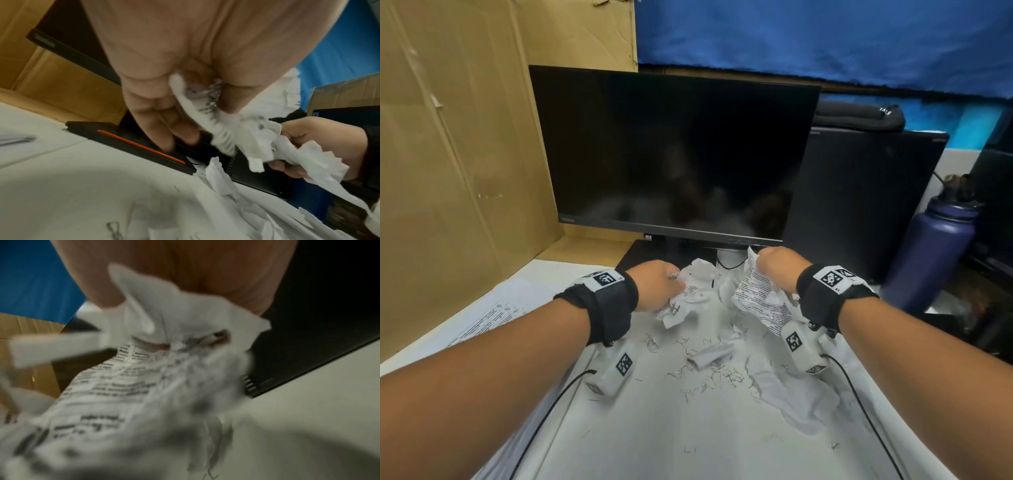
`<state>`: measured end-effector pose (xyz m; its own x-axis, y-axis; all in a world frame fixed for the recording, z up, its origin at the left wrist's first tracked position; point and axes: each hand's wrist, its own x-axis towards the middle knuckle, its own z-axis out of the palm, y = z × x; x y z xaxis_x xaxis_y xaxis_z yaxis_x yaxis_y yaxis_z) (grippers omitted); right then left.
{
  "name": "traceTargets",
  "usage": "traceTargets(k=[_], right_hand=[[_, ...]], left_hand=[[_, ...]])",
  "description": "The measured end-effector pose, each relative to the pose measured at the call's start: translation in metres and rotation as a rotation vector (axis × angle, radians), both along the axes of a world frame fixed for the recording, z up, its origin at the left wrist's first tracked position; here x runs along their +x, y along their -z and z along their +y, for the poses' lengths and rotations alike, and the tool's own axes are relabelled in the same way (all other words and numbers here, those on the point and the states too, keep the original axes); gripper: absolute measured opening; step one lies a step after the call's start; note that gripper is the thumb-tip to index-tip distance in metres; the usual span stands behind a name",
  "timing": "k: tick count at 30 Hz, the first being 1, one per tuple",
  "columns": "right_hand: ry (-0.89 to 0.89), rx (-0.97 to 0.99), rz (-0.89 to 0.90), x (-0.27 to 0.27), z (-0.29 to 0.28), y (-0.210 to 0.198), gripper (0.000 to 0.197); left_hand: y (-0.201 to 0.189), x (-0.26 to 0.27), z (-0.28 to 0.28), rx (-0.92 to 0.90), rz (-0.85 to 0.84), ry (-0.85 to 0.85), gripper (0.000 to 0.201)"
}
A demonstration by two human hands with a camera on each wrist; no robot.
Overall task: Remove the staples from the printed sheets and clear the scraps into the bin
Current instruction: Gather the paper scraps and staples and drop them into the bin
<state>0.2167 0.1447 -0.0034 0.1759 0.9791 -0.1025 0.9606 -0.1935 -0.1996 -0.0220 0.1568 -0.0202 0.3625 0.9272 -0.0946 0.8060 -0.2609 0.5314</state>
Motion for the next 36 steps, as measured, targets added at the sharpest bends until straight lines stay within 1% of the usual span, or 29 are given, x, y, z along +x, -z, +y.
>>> traceTargets(k=[1,2,3,4,5,6,7,9,11,13,14,15,16,18,20,22,23,24,25,26,27,28,30,32,34,35,36], right_hand=[[-0.030,0.026,-0.036,0.001,-0.001,0.001,0.032],[-0.056,0.046,-0.060,0.004,-0.001,0.005,0.026],[-0.028,0.067,0.026,0.006,-0.003,0.006,0.014],[-0.001,0.101,0.131,0.007,-0.005,0.008,0.013],[0.005,0.149,0.202,0.008,-0.005,0.009,0.024],[0.035,0.156,0.226,0.009,-0.007,0.009,0.031],[0.057,0.140,0.199,0.010,-0.004,0.010,0.033],[0.075,0.108,0.137,0.012,0.000,0.011,0.031],[0.071,0.126,0.114,0.009,0.004,0.011,0.043],[0.064,0.107,0.095,-0.001,0.009,0.014,0.061],[0.054,0.079,0.059,-0.007,0.014,0.016,0.069],[0.051,0.060,0.021,-0.012,0.016,0.019,0.074],[0.042,0.028,-0.036,-0.016,0.016,0.022,0.076],[-0.003,-0.057,-0.152,-0.021,0.022,0.029,0.075],[-0.043,-0.128,-0.195,-0.025,0.031,0.036,0.082],[-0.090,-0.193,-0.223,-0.030,0.038,0.039,0.090],[-0.113,-0.218,-0.254,-0.031,0.040,0.041,0.089],[-0.127,-0.245,-0.283,-0.032,0.043,0.043,0.083],[-0.131,-0.263,-0.312,-0.033,0.044,0.045,0.071],[-0.135,-0.269,-0.327,-0.033,0.045,0.046,0.056],[-0.133,-0.268,-0.328,-0.032,0.045,0.047,0.043],[-0.127,-0.266,-0.318,-0.030,0.045,0.048,0.036],[-0.104,-0.251,-0.292,-0.027,0.039,0.045,0.033],[-0.088,-0.172,-0.228,-0.024,0.030,0.036,0.037],[-0.078,-0.076,-0.177,-0.024,0.013,0.020,0.045],[-0.068,-0.025,-0.154,-0.023,0.004,0.012,0.043],[-0.067,0.049,-0.101,-0.021,-0.007,0.004,0.039]], left_hand=[[0.001,0.001,0.000,-0.002,-0.004,-0.003,0.023],[0.001,0.002,0.000,-0.003,0.021,0.020,0.022],[0.001,0.003,-0.002,0.002,0.067,0.061,0.019],[0.000,0.005,-0.007,0.010,0.115,0.108,0.020],[-0.002,0.009,-0.014,-0.004,0.149,0.157,0.027],[-0.003,0.015,-0.021,-0.024,0.184,0.207,0.032],[-0.004,0.021,-0.029,-0.023,0.230,0.246,0.031],[-0.006,0.034,-0.048,0.015,0.333,0.274,0.029],[-0.004,0.043,-0.061,0.006,0.389,0.285,0.040],[0.001,0.047,-0.069,-0.010,0.438,0.296,0.057],[0.006,0.047,-0.069,-0.002,0.486,0.307,0.062],[0.011,0.047,-0.069,0.017,0.539,0.317,0.063],[0.016,0.048,-0.070,0.044,0.579,0.332,0.061],[0.026,0.047,-0.071,0.087,0.598,0.360,0.058],[0.033,0.046,-0.070,0.096,0.594,0.367,0.047],[0.035,0.044,-0.070,0.087,0.574,0.377,0.034],[0.035,0.044,-0.071,0.088,0.560,0.379,0.031],[0.033,0.042,-0.072,0.093,0.549,0.380,0.033],[0.031,0.040,-0.074,0.098,0.533,0.380,0.035],[0.030,0.038,-0.074,0.097,0.518,0.374,0.033],[0.027,0.036,-0.074,0.089,0.493,0.366,0.026],[0.024,0.032,-0.074,0.054,0.474,0.348,0.023],[0.018,0.023,-0.074,-0.033,0.410,0.297,0.028],[0.007,0.011,-0.075,-0.085,0.206,0.210,0.031],[-0.003,-0.003,-0.078,-0.093,-0.011,0.082,0.027],[-0.006,-0.011,-0.079,-0.088,-0.117,0.005,0.021],[-0.008,-0.018,-0.079,-0.096,-0.214,-0.074,0.010]])
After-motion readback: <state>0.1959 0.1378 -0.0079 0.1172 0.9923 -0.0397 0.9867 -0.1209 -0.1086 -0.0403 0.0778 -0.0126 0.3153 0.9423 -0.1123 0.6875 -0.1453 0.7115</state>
